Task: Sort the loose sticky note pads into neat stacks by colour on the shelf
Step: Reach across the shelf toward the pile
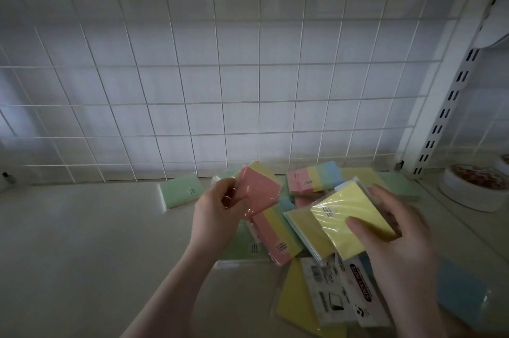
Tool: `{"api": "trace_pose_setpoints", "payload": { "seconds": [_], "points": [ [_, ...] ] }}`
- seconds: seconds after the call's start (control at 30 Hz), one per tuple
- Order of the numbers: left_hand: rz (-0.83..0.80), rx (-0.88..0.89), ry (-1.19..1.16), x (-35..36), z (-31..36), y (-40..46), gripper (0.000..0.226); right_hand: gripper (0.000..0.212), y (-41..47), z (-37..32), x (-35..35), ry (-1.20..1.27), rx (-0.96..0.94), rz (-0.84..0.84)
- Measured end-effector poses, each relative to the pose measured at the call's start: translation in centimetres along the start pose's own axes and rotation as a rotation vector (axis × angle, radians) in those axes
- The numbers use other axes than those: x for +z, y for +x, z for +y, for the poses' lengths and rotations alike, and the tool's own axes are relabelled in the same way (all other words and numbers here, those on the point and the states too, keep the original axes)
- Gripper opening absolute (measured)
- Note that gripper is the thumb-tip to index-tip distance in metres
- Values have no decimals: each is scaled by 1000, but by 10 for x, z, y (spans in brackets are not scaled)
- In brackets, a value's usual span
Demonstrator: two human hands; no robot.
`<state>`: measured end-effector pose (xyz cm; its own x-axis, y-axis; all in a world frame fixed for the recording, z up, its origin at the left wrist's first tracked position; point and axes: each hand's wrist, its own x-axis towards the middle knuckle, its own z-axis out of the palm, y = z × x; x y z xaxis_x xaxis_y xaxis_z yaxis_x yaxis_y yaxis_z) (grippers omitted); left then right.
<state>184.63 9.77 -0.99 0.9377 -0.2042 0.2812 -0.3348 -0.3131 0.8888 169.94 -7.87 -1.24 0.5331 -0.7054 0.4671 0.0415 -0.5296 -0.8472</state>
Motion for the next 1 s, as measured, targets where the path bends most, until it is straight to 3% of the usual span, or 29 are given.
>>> {"api": "trace_pose_setpoints", "payload": {
  "seconds": [0.2,0.37,0.5,0.67,1.0],
  "points": [
    [-32,-19,18,-4,-4,0,18,32,-3,-1,0,-24,-87,-191],
    [-35,-2,49,-3,-5,-5,18,43,0,0,3,-36,6,-340],
    [35,-2,-52,-11,-4,-10,16,43,1,0,4,-2,-37,-285],
    [160,-32,-234,-39,7,-22,22,26,6,-8,7,180,20,-227],
    [231,-198,-432,-116,-11,-59,16,10,-22,-47,35,426,132,-231]
  ]
}}
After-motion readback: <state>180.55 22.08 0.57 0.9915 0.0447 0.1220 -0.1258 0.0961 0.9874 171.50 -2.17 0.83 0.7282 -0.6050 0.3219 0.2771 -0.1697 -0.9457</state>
